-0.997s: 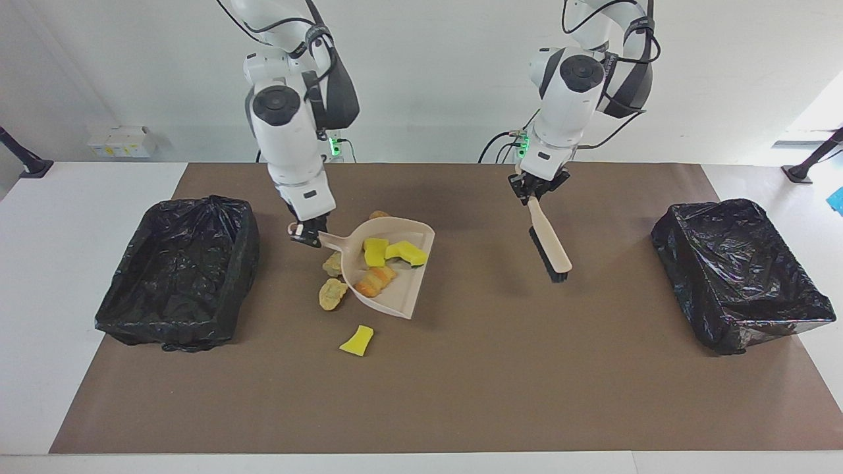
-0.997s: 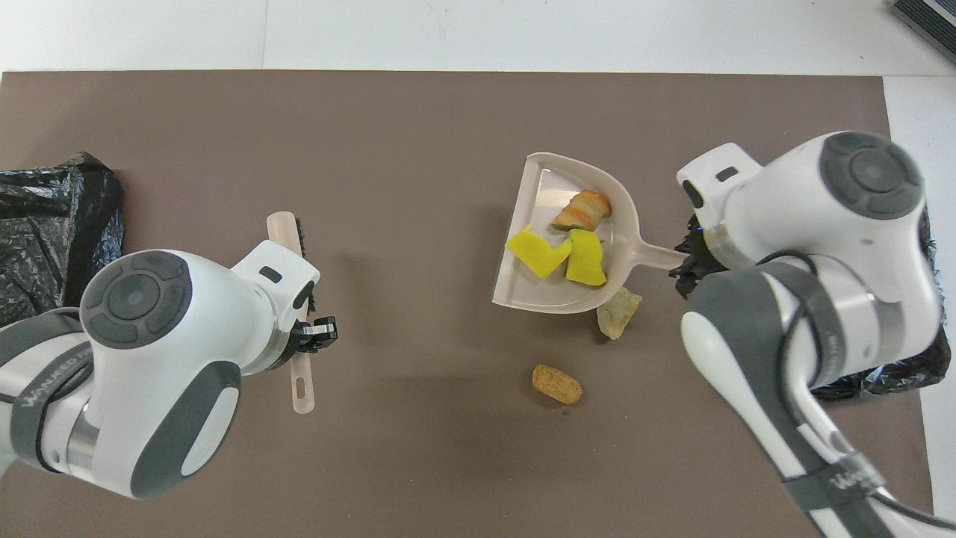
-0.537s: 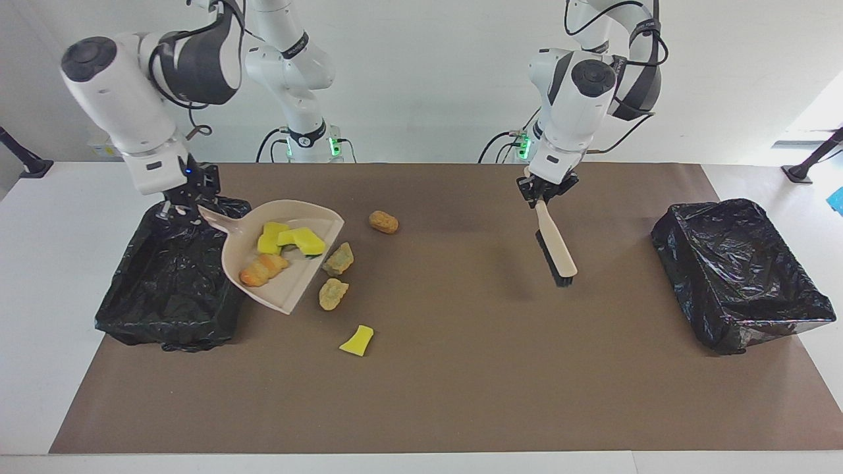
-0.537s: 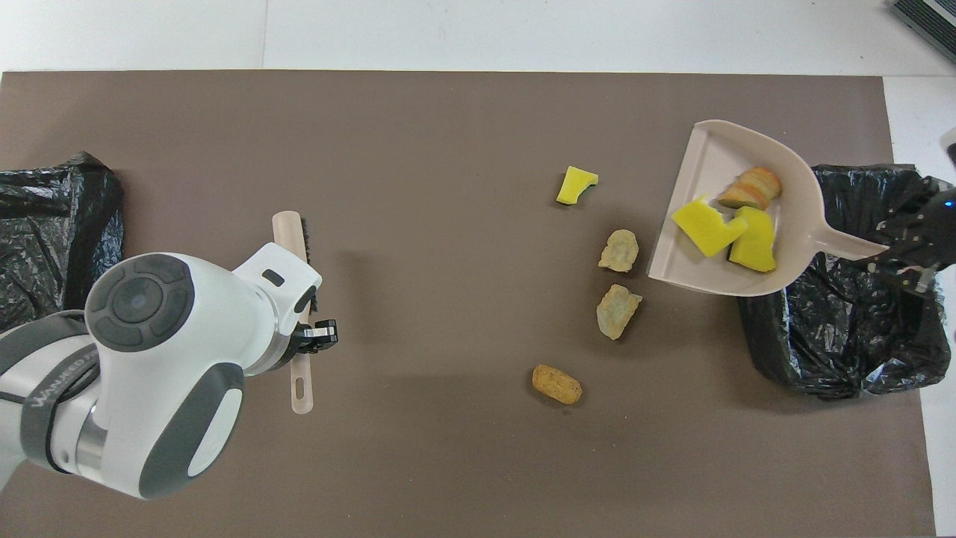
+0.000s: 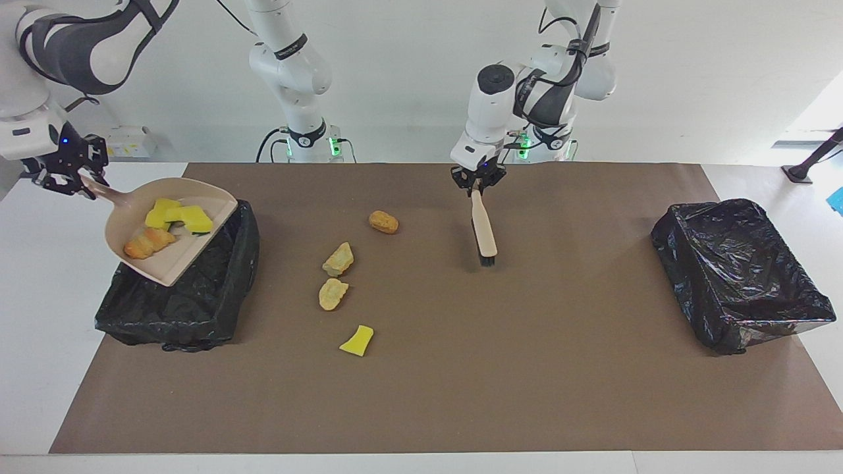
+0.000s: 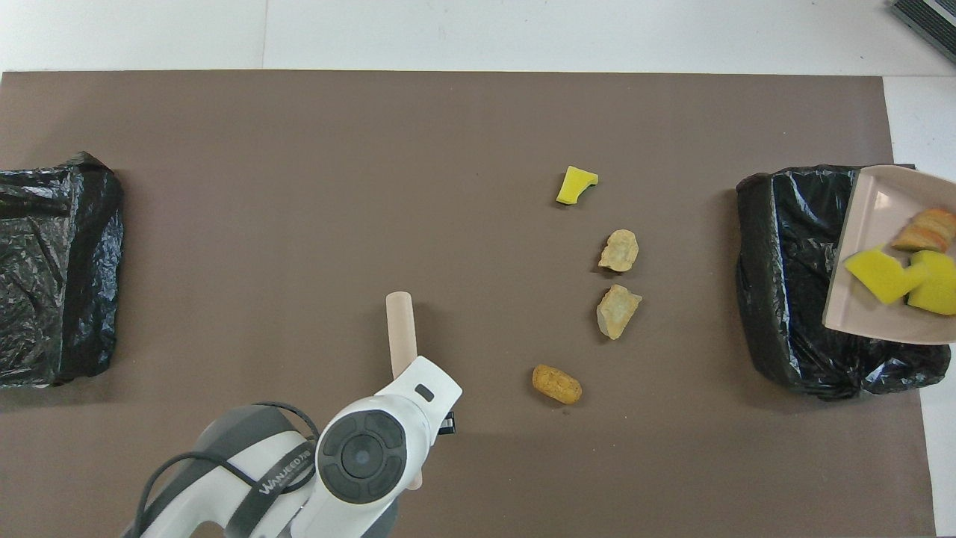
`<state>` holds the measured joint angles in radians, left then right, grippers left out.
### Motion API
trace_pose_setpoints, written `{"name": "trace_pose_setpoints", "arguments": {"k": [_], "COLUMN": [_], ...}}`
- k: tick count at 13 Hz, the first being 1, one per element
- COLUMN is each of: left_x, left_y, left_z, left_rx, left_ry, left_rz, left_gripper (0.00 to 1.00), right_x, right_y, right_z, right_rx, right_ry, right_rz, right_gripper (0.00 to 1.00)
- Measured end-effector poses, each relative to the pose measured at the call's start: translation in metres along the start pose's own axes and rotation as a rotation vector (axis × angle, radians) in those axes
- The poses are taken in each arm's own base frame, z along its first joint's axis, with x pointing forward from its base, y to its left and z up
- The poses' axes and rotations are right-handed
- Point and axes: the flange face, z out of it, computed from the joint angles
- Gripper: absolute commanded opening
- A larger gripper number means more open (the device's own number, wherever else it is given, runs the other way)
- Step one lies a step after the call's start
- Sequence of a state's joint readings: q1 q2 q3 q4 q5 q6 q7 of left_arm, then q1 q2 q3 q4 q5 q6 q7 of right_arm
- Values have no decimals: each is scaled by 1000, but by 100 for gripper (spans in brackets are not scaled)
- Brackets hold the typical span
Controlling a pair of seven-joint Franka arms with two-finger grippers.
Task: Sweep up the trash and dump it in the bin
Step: 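Tip the dustpan into the bin with the right gripper while the left gripper withdraws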
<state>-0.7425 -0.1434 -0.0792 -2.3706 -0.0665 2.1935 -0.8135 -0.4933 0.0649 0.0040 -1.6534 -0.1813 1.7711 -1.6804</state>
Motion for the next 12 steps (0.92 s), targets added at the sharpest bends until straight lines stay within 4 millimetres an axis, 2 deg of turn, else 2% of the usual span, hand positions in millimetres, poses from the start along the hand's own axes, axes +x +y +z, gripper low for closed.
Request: {"name": "trace_pose_setpoints", "arguments": {"k": [2, 4, 6, 7, 8, 9, 12], "left_x": [-27, -50, -64, -64, -61, -59, -45], "left_y": [18, 29, 30, 29, 27, 26, 22], "left_z": [8, 21, 36, 38, 39, 38, 32], "left_rx": [-8, -23, -47, -52, -56, -60, -76], "left_ry": [2, 16, 35, 39, 40, 42, 45], "left_rz": [-7, 7, -20, -29, -38, -44, -79], "left_gripper": [0, 0, 0, 7, 59, 100, 100], "right_x": [-16, -21, -19, -15, -10, -1, 36], "right_y": [7, 14, 22, 25, 27, 29, 35], "right_z": [-4, -5, 3, 9, 15, 19, 14], "right_rx": [-65, -106, -124, -131, -131, -128, -136], "right_ry": [-85, -160, -224, -258, -301, -352, -473], "right_rz": [-27, -54, -93, -119, -149, -189, -305], "right_gripper": [0, 0, 0, 0, 0, 0, 0]}}
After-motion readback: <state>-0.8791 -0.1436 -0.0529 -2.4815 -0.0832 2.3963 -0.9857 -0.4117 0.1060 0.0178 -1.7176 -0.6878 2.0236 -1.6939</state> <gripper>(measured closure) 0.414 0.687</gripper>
